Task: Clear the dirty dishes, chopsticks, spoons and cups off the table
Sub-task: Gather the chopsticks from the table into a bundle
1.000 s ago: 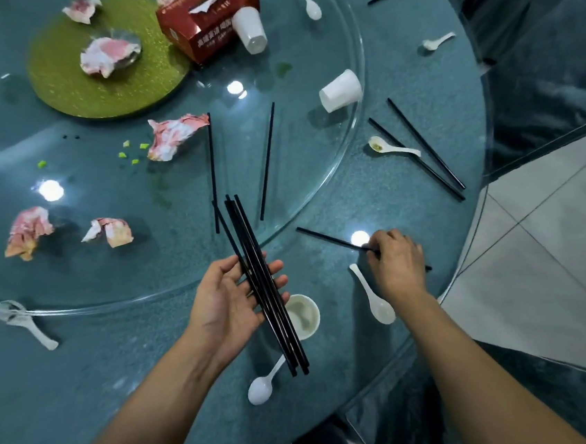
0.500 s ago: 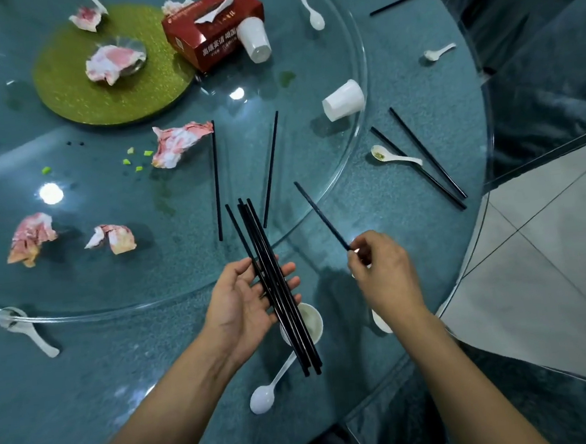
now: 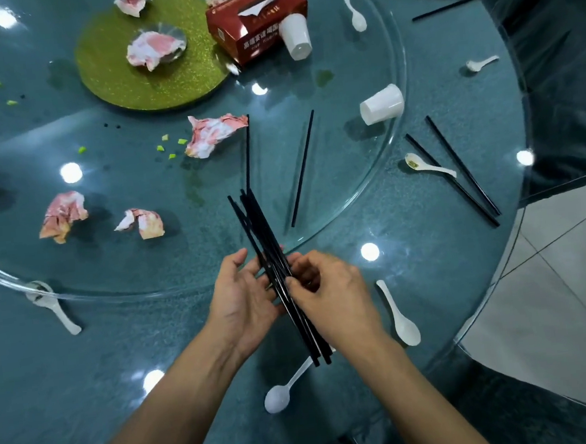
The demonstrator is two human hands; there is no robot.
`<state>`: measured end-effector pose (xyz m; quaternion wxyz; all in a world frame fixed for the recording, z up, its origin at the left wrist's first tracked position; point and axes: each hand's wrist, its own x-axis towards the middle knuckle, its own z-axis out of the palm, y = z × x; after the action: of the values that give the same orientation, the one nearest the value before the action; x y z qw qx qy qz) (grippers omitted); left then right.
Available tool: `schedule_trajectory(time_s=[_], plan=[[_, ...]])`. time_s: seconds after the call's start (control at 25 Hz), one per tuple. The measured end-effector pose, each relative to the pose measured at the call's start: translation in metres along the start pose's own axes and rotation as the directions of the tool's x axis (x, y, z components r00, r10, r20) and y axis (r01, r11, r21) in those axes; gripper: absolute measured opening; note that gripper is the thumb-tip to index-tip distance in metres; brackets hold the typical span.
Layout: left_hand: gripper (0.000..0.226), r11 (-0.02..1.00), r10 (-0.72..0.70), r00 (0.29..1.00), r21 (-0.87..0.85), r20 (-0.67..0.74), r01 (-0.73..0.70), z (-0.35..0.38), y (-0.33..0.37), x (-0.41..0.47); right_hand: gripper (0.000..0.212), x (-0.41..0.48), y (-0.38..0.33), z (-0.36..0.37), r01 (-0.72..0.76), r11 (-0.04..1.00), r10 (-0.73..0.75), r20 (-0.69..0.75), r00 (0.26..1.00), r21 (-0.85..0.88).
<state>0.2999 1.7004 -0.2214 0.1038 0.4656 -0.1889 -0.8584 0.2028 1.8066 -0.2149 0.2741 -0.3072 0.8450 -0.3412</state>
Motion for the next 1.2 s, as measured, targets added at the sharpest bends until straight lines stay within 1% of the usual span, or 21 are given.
schedule_trajectory(time_s=[0.16, 0.28, 0.32, 0.44, 0.56, 0.64, 0.72, 0.8, 0.84, 0.92, 1.08, 1.12, 1.2], plan=[[0.058, 0.999, -0.001, 0.999, -0.053, -0.044, -0.001, -0.015, 0.008, -0.002, 0.009, 0.012, -0.002, 0.002, -0.020, 1.000, 0.020, -0.043, 0.999, 0.001], [0.061, 0.997, -0.001, 0.996, -0.082, -0.084, -0.005, -0.025, 0.015, -0.006, 0.010, 0.040, -0.002, 0.001, -0.059, 0.997, 0.055, -0.089, 0.995, -0.051], [0.062, 0.996, -0.001, 0.996, -0.086, -0.091, -0.007, -0.027, 0.017, -0.008, 0.017, 0.051, -0.002, 0.003, -0.070, 0.994, 0.061, -0.098, 0.993, -0.088], [0.063, 0.995, 0.014, 0.994, -0.093, -0.107, -0.024, -0.038, 0.026, -0.011, 0.057, 0.089, -0.010, 0.019, -0.097, 0.964, 0.073, -0.102, 0.992, -0.248], [0.063, 0.992, 0.027, 0.991, -0.117, -0.129, -0.042, -0.050, 0.033, -0.012, 0.092, 0.118, -0.023, 0.042, -0.136, 0.928, 0.091, -0.142, 0.986, -0.348], [0.063, 0.991, 0.033, 0.990, -0.126, -0.134, -0.050, -0.056, 0.037, -0.013, 0.107, 0.129, -0.026, 0.057, -0.158, 0.895, 0.104, -0.148, 0.984, -0.417], [0.061, 0.990, 0.040, 0.990, -0.127, -0.138, -0.058, -0.059, 0.039, -0.014, 0.115, 0.138, -0.027, 0.068, -0.176, 0.859, 0.113, -0.157, 0.981, -0.481], [0.060, 0.991, 0.042, 0.990, -0.124, -0.136, -0.059, -0.061, 0.041, -0.015, 0.113, 0.146, -0.030, 0.073, -0.195, 0.833, 0.125, -0.167, 0.978, -0.517], [0.059, 0.991, 0.042, 0.990, -0.121, -0.137, -0.059, -0.063, 0.043, -0.015, 0.108, 0.149, -0.031, 0.075, -0.200, 0.826, 0.122, -0.178, 0.976, -0.527], [0.058, 0.991, 0.045, 0.990, -0.116, -0.136, -0.061, -0.065, 0.045, -0.014, 0.092, 0.152, -0.030, 0.075, -0.203, 0.823, 0.105, -0.210, 0.972, -0.530], [0.058, 0.992, 0.028, 0.990, -0.120, -0.135, -0.044, -0.066, 0.045, -0.011, 0.049, 0.153, -0.021, 0.072, -0.237, 0.838, 0.126, -0.249, 0.960, -0.491], [0.058, 0.992, 0.023, 0.991, -0.122, -0.134, -0.040, -0.065, 0.044, -0.009, 0.041, 0.154, -0.019, 0.071, -0.248, 0.841, 0.139, -0.251, 0.958, -0.480], [0.058, 0.992, 0.021, 0.991, -0.117, -0.132, -0.037, -0.064, 0.044, -0.007, 0.033, 0.154, -0.016, 0.068, -0.260, 0.853, 0.157, -0.254, 0.955, -0.452]])
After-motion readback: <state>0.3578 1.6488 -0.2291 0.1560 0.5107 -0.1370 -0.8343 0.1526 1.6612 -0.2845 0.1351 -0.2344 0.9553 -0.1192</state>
